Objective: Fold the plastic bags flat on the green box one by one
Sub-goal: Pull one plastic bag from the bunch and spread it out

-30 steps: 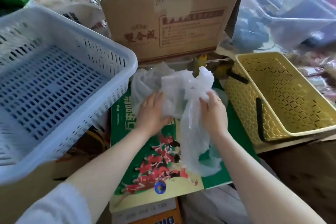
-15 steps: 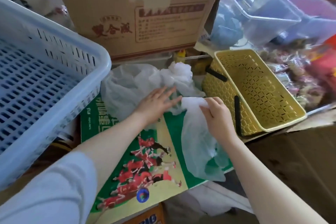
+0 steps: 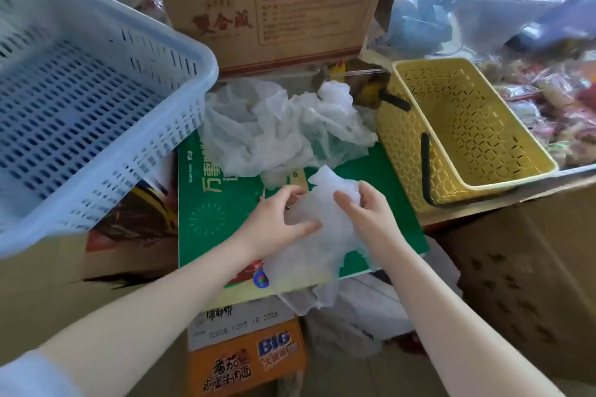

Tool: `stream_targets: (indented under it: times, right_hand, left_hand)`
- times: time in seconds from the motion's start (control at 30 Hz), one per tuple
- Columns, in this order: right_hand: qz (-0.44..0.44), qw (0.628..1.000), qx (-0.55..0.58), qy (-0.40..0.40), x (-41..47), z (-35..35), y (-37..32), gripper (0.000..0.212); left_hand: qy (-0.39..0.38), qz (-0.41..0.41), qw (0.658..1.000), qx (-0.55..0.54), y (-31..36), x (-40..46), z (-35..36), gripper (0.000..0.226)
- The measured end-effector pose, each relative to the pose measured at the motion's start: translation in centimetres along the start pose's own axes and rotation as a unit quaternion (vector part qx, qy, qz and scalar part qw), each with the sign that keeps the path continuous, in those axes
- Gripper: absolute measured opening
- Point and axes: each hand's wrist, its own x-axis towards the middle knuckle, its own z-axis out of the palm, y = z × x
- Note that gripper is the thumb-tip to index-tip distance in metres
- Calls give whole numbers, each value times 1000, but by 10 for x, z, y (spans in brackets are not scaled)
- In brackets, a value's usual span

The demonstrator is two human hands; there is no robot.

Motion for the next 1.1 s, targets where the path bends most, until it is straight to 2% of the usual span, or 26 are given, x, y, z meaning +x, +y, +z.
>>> stream_targets:
  times: [0.1, 0.13, 0.17, 0.23, 0.37, 0.43, 0.57, 0.63, 0.7, 0.73, 0.8, 0.87, 0.9, 0.97, 1.0, 1.03, 1.1]
  right_hand:
    - [47, 980, 100, -165, -21, 5, 4, 59]
    - [47, 971, 115, -206, -28, 5, 6, 57]
    - [43, 964, 129, -227, -33, 4, 7, 46]
    - [40, 964, 154, -215, -42, 0, 7, 18]
    - [27, 955, 142, -258, -56, -14, 9, 18]
    - [19, 968, 115, -222, -61, -22, 11, 15]
    - [56, 996, 71, -26, -47, -42, 37, 20]
    - [78, 997, 13, 9, -42, -45, 47, 19]
    - [75, 996, -54, 7, -42, -41, 47, 17]
    - [52, 994, -100, 11, -43, -38, 42, 31]
    - [-83, 981, -175, -4, -48, -32, 24, 53]
    - [-244, 939, -229, -80, -55, -23, 4, 55]
    - [-289, 910, -268, -129, -58, -17, -4, 55]
    - [-317, 865, -338, -192, -61, -5, -10, 47]
    - [-335, 855, -349, -187, -59, 0, -10, 37]
    - [-351, 855, -342, -171, -58, 2, -8, 28]
    - [-331, 892, -281, -130, -56, -2, -6, 17]
  left_hand:
    - [56, 14, 998, -20, -6, -20, 3, 7]
    - [64, 16, 997, -37, -7, -27, 2, 9]
    - [64, 21, 996, -60, -7, -34, 0, 9]
    - [53, 37, 993, -94, -4, -49, -5, 7]
    - [36, 45, 994, -92, 2, -72, -7, 20]
    - [45, 38, 995, -85, 6, -80, -9, 24]
    - [92, 6, 995, -48, 1, -92, -13, 16]
    - [94, -15, 995, -14, -2, -94, -12, 12]
    - [96, -22, 995, 5, -3, -95, -9, 14]
    - [103, -19, 994, 7, -1, -95, -8, 15]
    - [110, -2, 994, 9, 6, -96, -9, 15]
    - [100, 32, 994, 19, 13, -98, -10, 9]
    - [91, 53, 994, 24, 18, -100, -10, 7]
    - [80, 87, 992, 44, 25, -102, -10, 10]
    - [80, 96, 990, 62, 27, -102, -11, 11]
    - [84, 94, 988, 88, 28, -103, -13, 15]
    - [90, 54, 984, 141, 23, -104, -18, 28]
